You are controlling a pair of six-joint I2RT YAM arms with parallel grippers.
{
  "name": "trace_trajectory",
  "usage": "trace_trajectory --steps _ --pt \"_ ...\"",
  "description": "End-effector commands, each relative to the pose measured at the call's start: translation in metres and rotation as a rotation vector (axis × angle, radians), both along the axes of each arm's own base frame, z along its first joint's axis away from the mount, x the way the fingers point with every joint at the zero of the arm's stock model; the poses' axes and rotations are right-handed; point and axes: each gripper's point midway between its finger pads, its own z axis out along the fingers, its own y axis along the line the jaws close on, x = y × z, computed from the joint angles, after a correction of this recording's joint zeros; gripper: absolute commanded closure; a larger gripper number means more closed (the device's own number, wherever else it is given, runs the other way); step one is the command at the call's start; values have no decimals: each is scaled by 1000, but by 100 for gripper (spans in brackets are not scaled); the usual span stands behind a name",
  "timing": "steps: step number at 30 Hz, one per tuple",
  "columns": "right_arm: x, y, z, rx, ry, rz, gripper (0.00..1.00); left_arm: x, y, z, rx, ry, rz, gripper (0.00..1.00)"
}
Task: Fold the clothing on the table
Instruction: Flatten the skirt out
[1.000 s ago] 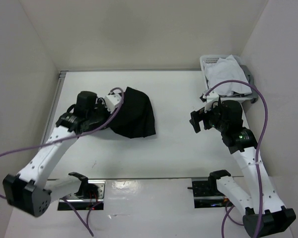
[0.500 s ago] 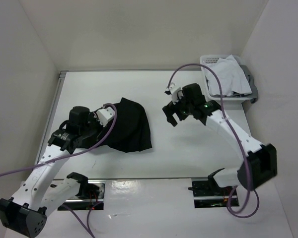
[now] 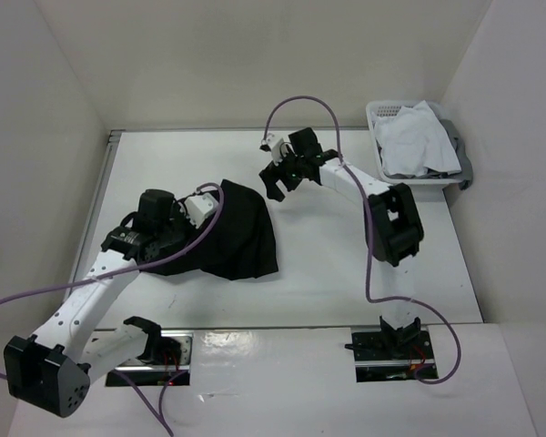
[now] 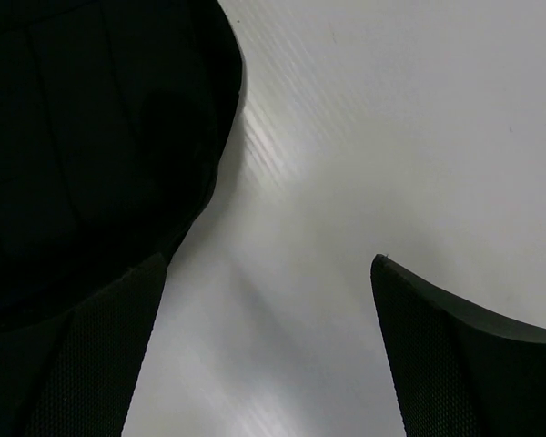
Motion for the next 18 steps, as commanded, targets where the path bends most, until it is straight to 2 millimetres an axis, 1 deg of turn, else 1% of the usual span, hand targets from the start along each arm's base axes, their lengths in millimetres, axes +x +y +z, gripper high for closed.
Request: trace_trajectory --steps 1,2,3,4,5,6,7,8,9,10,12,13,14,15,16,17,18 --pt "20 29 -4 38 -18 96 4 6 -5 -3 -16 1 -23 87" --pt "20 35 -8 53 3 118 5 6 -5 -3 -16 1 -23 88" --pt "25 46 2 71 -13 137 5 6 -6 -5 -13 10 -23 89" --pt "27 49 -2 75 -3 144 6 6 -6 -5 -13 10 -23 89" --pt "29 51 -14 72 21 150 6 6 -6 -5 -13 10 -23 89" --pt "37 55 -6 82 -4 151 6 6 -6 -5 -13 10 -23 89" --pt "38 56 -16 70 9 157 6 8 -6 -4 -16 1 -23 89" --pt "47 60 -5 76 -25 166 6 9 -6 -6 -13 10 -23 89" --pt "49 63 -4 84 -21 174 6 9 -6 -6 -13 10 -23 89" --pt "48 64 -5 84 -4 180 6 9 -5 -7 -7 8 -16 89" --pt "51 75 0 123 -1 217 6 9 -5 -9 -4 17 -16 89" --pt "47 83 1 138 12 233 6 8 -4 -13 -2 26 -16 89" --pt "49 87 1 150 22 246 6 8 -4 -13 -2 26 -16 89" --pt "46 92 1 169 38 269 6 9 -3 -16 7 34 -10 89" --pt "46 94 0 176 50 278 6 9 -3 -16 8 34 -10 89" --pt "44 102 -6 175 72 293 6 9 -3 -18 10 43 -10 89" --pt "43 104 -8 183 89 305 7 9 -3 -18 10 43 -10 89"
